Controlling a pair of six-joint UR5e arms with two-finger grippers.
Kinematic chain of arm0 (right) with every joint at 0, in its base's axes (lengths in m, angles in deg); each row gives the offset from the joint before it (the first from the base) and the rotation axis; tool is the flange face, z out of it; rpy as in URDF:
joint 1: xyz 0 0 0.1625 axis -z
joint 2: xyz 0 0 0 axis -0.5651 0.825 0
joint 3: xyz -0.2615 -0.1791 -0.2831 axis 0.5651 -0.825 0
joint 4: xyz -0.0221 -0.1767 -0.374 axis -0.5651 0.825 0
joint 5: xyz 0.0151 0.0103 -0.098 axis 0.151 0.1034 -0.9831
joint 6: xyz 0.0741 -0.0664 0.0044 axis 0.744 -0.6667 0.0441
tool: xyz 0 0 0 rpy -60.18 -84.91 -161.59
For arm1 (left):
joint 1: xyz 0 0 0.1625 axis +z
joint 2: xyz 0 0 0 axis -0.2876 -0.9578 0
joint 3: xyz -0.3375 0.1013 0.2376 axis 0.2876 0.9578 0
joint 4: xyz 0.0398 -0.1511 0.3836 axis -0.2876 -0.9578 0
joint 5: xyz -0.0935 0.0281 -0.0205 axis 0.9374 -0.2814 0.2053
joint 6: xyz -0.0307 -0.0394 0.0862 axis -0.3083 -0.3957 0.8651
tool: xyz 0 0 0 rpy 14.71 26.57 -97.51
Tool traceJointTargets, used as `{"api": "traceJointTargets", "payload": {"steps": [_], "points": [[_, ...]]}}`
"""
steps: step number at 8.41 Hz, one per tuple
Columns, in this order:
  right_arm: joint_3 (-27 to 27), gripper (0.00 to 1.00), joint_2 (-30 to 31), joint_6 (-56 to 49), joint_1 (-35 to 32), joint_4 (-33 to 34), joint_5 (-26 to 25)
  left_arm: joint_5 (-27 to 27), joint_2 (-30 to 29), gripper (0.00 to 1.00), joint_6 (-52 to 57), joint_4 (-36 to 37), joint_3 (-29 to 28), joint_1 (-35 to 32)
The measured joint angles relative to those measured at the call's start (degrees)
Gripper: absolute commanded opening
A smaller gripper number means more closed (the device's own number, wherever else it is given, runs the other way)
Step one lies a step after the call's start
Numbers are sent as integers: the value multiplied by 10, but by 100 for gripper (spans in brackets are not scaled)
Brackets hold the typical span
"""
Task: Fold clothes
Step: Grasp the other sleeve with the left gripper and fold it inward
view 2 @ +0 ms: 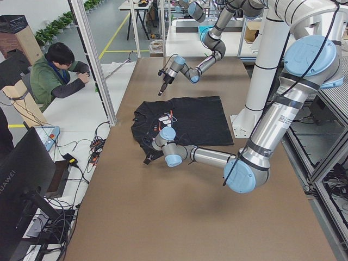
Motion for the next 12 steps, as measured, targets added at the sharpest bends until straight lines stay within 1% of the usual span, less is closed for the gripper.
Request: {"api": "traceJointTargets", "payload": {"steps": [3,4,5,6,7,8,9,10,11,12], "points": [[1,94,3,0,0,0,0,0,4,97,-2,-1,5,8],[1,94,3,0,0,0,0,0,5,94,-3,-1,7,9],[1,94,4,-1,0,0,-1,1,6,76,-3,-1,8,10],[1,94,4,-1,0,0,-1,1,9,60,-3,-1,10,10],[1,94,4,-1,0,0,-1,1,12,59,-3,-1,14,11],[1,94,4,-1,0,0,-1,1,14,52,-4,-1,16,13],[1,94,4,-1,0,0,-1,1,15,42,-5,-1,17,13],[1,94,4,-1,0,0,-1,1,15,26,-5,-1,17,14],[1,94,4,-1,0,0,-1,1,15,6,-5,-1,17,14],[2,94,4,-1,0,0,-1,0,15,0,-5,-1,17,14]]}}
